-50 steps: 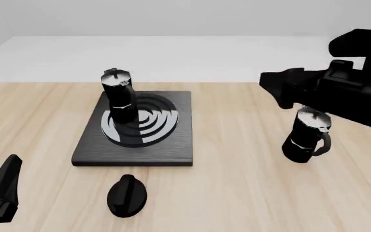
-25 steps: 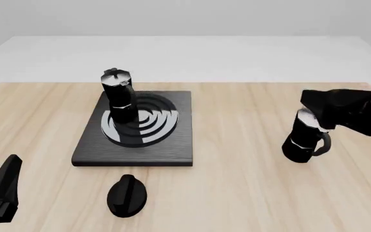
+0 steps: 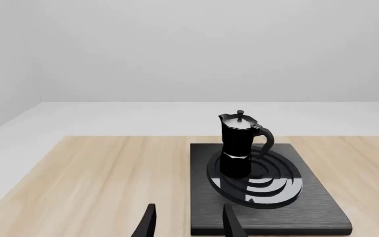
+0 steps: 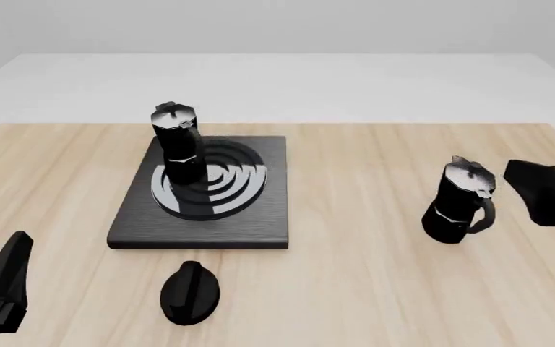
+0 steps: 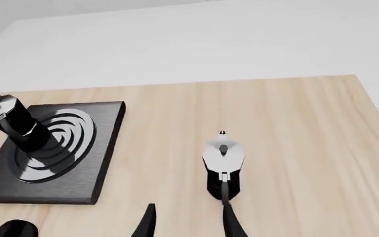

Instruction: Put both moka pots on the stove.

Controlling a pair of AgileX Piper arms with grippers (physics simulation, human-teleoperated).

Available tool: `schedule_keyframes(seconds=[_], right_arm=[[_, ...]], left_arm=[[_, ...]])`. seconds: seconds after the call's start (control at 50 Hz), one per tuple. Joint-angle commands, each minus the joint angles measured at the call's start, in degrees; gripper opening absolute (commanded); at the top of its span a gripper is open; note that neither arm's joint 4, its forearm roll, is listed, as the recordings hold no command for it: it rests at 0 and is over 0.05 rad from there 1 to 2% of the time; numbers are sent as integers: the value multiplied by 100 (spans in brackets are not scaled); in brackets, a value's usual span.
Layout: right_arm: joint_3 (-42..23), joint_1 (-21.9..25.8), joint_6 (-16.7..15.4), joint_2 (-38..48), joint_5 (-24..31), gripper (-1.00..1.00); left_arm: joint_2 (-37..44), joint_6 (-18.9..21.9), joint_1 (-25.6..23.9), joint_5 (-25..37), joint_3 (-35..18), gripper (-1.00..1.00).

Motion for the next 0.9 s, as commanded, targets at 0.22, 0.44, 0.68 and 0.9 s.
schedule_keyframes(seconds=[0.22, 0.44, 0.68, 0.9], right_arm=[[203, -572, -31, -377, 159, 100], [263, -701, -43, -108, -116, 100], [495, -540, -99, 498, -670, 100], [626, -631, -155, 793, -1004, 100]], left_arm=[[-1, 0, 0, 0, 0, 100], [0, 0, 1, 0, 0, 100], [0, -2, -1, 0, 0, 100], [0, -1, 1, 0, 0, 100]])
